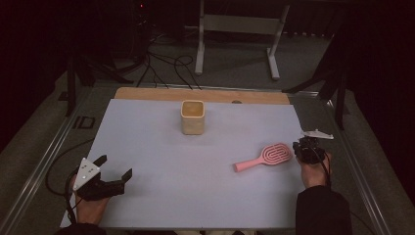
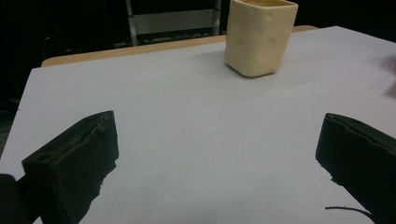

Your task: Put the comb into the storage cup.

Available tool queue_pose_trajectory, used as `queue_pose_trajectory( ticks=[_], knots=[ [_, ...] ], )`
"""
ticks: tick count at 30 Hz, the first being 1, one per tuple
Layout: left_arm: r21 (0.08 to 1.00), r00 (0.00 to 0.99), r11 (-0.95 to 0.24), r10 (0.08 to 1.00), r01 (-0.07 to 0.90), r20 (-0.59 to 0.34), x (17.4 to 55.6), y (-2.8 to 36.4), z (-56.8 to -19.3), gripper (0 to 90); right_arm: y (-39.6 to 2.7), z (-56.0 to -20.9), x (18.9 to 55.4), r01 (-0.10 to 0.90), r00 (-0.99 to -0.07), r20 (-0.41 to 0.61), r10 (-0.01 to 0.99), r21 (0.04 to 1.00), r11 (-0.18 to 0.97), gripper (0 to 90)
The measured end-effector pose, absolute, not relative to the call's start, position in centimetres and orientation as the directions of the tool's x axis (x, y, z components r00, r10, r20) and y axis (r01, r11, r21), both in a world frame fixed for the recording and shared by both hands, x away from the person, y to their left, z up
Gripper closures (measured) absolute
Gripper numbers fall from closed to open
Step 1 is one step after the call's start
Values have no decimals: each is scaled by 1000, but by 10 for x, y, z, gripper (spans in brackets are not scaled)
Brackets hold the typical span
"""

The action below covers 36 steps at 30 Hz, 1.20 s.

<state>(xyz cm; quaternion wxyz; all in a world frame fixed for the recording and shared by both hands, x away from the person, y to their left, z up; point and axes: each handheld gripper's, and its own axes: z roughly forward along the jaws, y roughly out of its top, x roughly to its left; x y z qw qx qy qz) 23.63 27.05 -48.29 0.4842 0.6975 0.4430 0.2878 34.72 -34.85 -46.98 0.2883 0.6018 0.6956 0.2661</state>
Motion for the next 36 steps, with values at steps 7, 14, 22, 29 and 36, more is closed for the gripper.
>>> queue_pose_trajectory(
  ticks=[7, 14, 22, 29, 36],
  knots=[
    [930, 442, -139, 897, 340, -28, 236, 270, -483, 0, -355, -482, 346, 722, -84, -84, 993, 681, 119, 898],
    [930, 442, -139, 896, 341, -28, 236, 270, -483, 0, -359, -497, 342, 774, -80, -71, 994, 624, 107, 898],
    [930, 442, -138, 897, 340, -29, 236, 270, -483, 0, -352, -498, 344, 788, -108, -70, 992, 603, 128, 898],
    [930, 442, -138, 897, 340, -28, 236, 270, -483, 0, -337, -493, 354, 785, -139, -75, 988, 599, 156, 898],
    [931, 440, -135, 898, 340, -30, 236, 271, -483, 0, -318, -490, 365, 784, -187, -79, 979, 589, 197, 897]
  ],
)
